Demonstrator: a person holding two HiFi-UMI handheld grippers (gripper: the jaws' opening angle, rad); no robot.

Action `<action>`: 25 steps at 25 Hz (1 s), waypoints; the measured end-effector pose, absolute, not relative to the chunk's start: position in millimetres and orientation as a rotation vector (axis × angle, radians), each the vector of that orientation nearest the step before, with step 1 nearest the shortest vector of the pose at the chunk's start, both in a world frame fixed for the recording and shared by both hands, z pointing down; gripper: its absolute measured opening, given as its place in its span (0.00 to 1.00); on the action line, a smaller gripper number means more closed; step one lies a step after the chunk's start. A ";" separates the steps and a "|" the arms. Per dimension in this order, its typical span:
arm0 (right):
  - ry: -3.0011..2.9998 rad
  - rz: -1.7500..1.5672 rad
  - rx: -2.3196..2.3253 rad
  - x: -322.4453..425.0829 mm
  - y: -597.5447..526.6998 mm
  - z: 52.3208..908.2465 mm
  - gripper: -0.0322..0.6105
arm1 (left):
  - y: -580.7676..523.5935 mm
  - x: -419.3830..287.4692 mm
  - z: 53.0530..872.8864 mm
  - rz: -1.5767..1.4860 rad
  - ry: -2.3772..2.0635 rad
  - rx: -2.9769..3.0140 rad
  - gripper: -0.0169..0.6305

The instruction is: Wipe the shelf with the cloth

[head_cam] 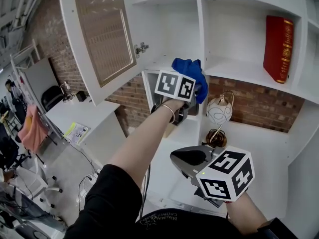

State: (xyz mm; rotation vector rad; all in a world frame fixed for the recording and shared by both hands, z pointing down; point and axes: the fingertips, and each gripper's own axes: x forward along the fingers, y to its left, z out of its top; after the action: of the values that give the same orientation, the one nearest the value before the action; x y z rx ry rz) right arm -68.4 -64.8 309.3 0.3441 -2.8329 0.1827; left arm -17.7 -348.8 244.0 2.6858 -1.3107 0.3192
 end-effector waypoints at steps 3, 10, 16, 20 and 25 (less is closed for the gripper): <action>-2.861 0.249 0.419 -39.0 -59.1 317.0 0.06 | -297.2 -17.8 265.5 0.201 -1.315 2.828 0.04; -2.889 0.453 0.560 -0.4 -54.1 347.0 0.06 | -142.0 -48.4 320.3 0.031 -1.318 2.814 0.04; -2.851 0.248 0.657 8.6 -48.1 368.7 0.06 | -30.9 -39.2 396.7 0.346 -1.274 2.790 0.04; -2.862 0.239 0.691 16.4 -37.5 378.7 0.06 | 15.4 -22.1 390.4 0.280 -1.472 2.818 0.04; -2.845 0.204 0.669 42.2 -35.8 390.0 0.06 | 58.1 -2.0 392.7 0.240 -1.554 2.779 0.04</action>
State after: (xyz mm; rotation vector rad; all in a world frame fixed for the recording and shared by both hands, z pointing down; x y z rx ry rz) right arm 42.2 -35.8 390.0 0.6689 -2.8450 0.2044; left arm -2.0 58.1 392.7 2.7789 -1.5540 0.2402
